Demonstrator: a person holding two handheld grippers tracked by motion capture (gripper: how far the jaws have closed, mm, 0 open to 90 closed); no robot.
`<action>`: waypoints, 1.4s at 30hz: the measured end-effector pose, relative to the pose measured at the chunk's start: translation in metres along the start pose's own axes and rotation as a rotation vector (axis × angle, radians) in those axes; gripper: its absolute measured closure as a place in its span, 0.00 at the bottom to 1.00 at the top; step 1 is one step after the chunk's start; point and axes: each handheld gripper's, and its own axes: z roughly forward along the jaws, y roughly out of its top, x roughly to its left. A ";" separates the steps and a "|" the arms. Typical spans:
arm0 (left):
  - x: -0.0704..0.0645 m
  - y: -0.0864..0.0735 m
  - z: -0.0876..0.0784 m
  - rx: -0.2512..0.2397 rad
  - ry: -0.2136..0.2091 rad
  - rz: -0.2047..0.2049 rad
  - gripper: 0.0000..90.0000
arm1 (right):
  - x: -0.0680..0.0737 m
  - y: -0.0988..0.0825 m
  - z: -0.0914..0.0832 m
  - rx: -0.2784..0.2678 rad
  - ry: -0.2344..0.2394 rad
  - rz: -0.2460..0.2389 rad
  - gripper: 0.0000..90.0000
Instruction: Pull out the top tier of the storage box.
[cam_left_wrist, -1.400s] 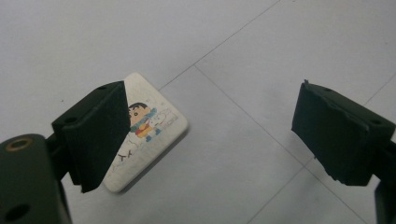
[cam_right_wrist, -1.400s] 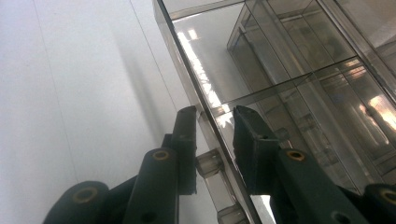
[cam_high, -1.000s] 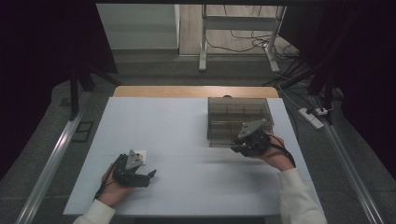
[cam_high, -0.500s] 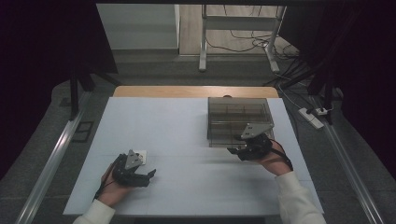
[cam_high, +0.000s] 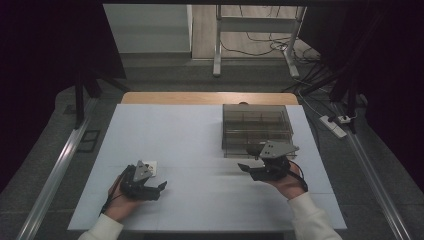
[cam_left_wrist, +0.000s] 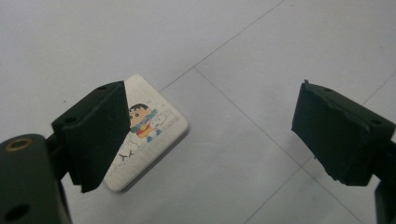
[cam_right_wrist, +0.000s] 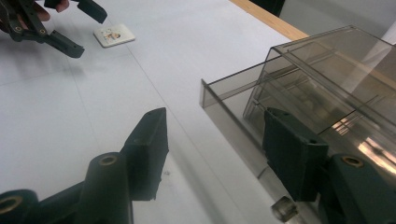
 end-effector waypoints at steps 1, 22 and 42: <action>0.000 0.000 0.000 -0.002 0.000 -0.002 0.13 | 0.002 -0.002 0.000 -0.003 -0.001 -0.001 0.44; -0.001 0.000 0.000 -0.008 0.001 -0.001 0.13 | 0.019 -0.051 -0.015 -0.054 -0.027 0.092 0.43; -0.001 0.000 0.000 -0.012 0.002 0.003 0.13 | 0.008 -0.075 -0.018 -0.001 -0.089 0.125 0.42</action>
